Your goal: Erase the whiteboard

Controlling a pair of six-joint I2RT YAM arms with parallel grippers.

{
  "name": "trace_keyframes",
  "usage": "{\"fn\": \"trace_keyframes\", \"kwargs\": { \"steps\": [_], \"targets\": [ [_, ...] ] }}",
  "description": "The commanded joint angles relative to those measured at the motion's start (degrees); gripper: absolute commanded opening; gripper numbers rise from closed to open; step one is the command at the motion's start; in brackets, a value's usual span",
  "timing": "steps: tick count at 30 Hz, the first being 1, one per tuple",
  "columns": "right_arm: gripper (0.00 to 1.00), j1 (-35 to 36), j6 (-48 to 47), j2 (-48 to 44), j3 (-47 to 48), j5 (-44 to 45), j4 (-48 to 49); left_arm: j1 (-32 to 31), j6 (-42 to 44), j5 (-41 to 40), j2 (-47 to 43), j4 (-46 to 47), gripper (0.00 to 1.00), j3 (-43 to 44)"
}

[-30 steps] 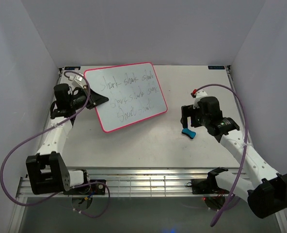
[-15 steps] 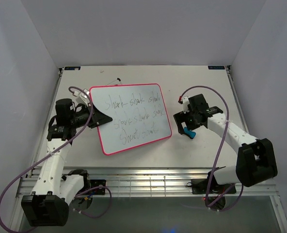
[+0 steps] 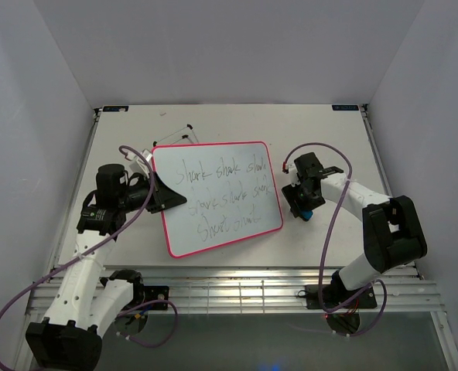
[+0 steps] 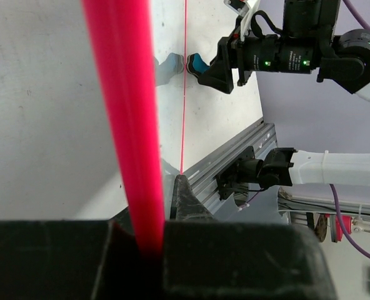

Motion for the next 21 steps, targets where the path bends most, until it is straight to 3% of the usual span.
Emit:
{"fn": "trace_keyframes", "kwargs": {
  "steps": [1,8,21],
  "targets": [
    [0.65,-0.34,-0.45,1.35,2.25,2.51,-0.67,-0.97,8.97,-10.77,1.16,-3.79,0.0,0.27],
    [0.5,-0.34,-0.45,2.15,2.33,1.37,-0.76,-1.32,9.5,-10.25,-0.5,-3.7,0.0,0.45],
    [0.57,-0.34,-1.41,-0.66,2.95,2.42,1.26,-1.41,10.02,-7.35,-0.68,-3.7,0.0,-0.08]
  ]
}}
